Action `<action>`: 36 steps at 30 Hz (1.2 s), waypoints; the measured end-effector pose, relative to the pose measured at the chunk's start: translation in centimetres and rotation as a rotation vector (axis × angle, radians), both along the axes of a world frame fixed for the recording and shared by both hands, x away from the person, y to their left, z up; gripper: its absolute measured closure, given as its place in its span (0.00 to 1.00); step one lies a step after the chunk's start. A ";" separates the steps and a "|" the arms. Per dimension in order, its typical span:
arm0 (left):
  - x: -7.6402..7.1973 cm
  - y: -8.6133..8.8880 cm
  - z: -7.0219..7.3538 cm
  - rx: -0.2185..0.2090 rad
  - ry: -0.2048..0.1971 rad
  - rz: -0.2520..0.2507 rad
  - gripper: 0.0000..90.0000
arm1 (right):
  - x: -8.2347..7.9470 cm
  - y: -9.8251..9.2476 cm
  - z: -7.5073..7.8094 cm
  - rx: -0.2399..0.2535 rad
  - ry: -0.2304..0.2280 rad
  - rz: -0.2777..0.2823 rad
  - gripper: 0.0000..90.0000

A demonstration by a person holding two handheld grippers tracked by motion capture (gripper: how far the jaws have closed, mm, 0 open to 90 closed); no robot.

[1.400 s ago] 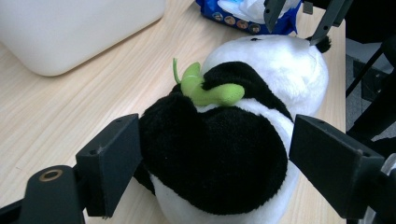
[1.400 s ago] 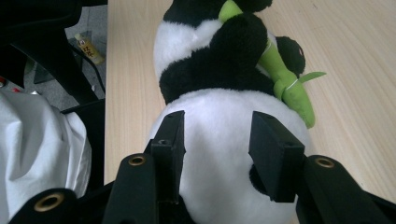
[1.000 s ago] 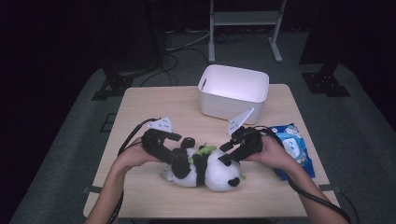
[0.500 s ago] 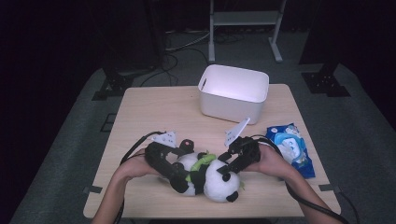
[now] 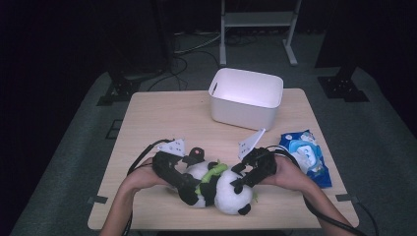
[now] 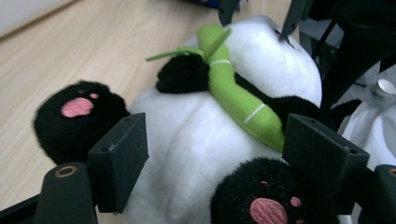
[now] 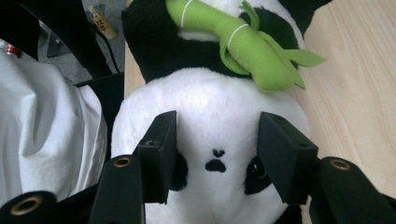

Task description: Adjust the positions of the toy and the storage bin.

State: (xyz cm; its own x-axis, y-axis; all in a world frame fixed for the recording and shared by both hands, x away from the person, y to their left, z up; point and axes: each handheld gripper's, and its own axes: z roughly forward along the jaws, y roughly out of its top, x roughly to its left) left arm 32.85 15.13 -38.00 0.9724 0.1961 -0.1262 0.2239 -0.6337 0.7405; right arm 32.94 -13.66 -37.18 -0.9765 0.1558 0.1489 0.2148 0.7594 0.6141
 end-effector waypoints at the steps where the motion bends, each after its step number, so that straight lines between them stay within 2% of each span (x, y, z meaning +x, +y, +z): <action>1: -0.1 -0.1 0.0 0.006 -0.001 -0.005 0.23 | 0.0 0.0 0.1 0.000 0.000 0.002 0.49; 12: -0.8 0.0 -0.2 -0.008 0.006 -0.008 0.22 | 1.0 -1.3 2.1 0.010 -0.048 -0.061 0.37; 17: -1.2 -0.1 0.0 -0.011 -0.007 -0.017 0.22 | 1.8 -1.9 2.7 0.032 -0.074 -0.093 0.33; 22: -1.4 -0.1 0.0 -0.008 -0.019 -0.026 0.21 | 2.6 -2.4 3.0 0.036 -0.078 -0.131 0.30; 26: -1.5 0.0 0.1 -0.007 -0.022 -0.031 0.21 | 3.2 -2.4 3.1 0.037 -0.079 -0.138 0.28; 36: -1.4 0.8 0.2 -0.017 -0.026 -0.008 0.19 | 5.3 -2.6 3.4 0.031 -0.078 -0.160 0.25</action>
